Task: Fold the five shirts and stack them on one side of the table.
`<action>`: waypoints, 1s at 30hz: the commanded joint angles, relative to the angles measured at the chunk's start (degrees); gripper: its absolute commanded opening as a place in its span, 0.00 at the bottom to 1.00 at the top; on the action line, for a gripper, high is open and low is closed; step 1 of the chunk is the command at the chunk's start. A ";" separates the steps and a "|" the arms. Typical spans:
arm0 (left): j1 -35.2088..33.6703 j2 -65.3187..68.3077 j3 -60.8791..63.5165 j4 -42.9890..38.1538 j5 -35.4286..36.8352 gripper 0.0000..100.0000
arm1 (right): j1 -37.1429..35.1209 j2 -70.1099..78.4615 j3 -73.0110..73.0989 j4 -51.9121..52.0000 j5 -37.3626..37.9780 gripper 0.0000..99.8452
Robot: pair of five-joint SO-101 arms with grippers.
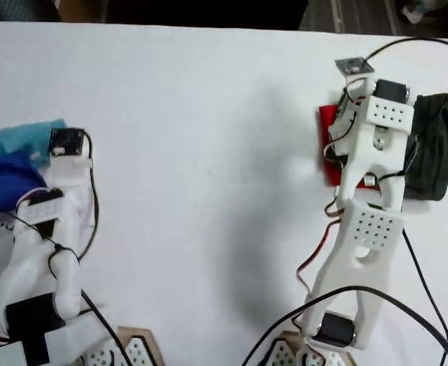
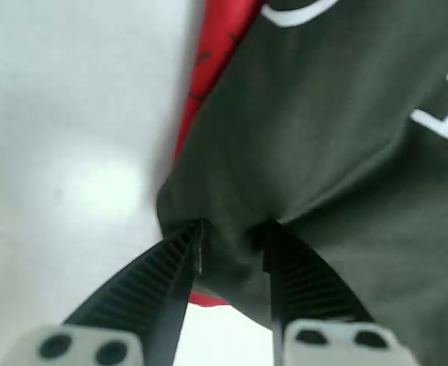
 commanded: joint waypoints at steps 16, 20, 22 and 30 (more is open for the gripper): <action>0.35 -0.26 -0.22 -0.88 0.70 0.03 | 3.74 -15.08 0.62 3.12 6.42 0.13; 0.35 -0.18 -0.48 -0.88 0.70 0.03 | 2.24 -25.54 7.56 3.12 5.19 0.13; 0.35 -0.44 -0.75 -0.88 0.70 0.03 | 0.40 -32.75 13.89 3.12 4.66 0.13; -5.98 -0.26 -22.29 22.07 -2.02 0.05 | -13.49 -62.99 45.27 2.68 4.48 0.13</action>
